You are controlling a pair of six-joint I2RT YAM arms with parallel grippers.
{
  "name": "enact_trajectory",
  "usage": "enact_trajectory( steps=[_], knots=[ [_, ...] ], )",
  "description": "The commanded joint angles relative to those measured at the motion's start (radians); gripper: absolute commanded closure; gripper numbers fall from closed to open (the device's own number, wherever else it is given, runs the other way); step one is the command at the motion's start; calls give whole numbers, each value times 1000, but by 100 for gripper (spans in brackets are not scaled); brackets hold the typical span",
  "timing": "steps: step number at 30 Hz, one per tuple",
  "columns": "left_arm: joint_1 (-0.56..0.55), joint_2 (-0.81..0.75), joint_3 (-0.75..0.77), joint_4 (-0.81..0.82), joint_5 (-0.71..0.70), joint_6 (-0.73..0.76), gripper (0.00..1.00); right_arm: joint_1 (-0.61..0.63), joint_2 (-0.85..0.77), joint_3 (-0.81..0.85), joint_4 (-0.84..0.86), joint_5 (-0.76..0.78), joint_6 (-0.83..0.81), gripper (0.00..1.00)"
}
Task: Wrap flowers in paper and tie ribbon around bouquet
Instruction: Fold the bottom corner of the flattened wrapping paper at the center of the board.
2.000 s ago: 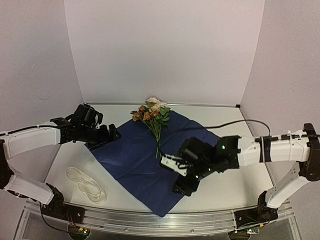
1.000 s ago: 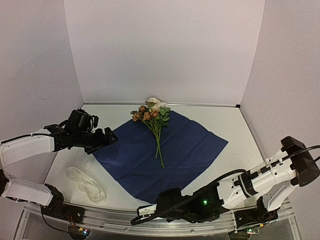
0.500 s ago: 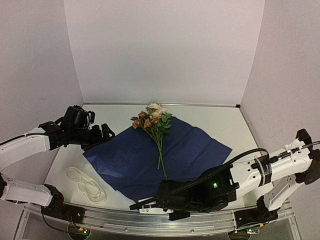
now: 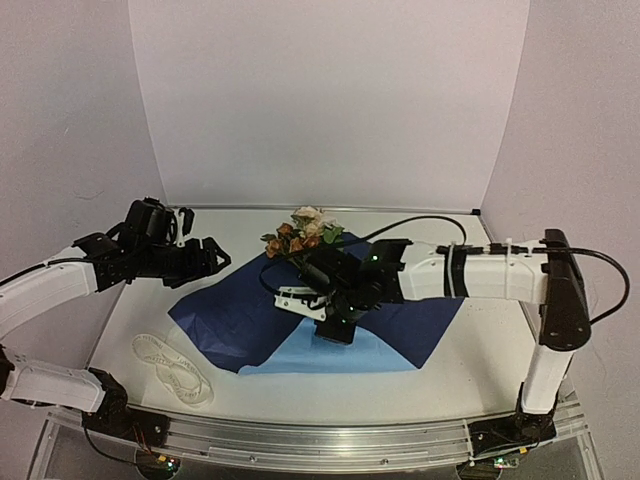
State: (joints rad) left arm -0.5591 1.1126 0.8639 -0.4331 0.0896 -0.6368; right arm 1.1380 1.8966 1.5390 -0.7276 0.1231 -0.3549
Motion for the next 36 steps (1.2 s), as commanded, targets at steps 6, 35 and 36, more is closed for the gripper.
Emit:
enact_trajectory(
  steps=[6,35,36],
  knots=[
    [-15,73,-19,163,234,45,29,-142,232,268,9,-98,-7,100],
    [-208,447,-122,346,329,25,61,-218,404,376,68,176,74,100],
    [-208,460,-126,346,323,23,62,-218,404,376,68,180,82,100]
  ],
)
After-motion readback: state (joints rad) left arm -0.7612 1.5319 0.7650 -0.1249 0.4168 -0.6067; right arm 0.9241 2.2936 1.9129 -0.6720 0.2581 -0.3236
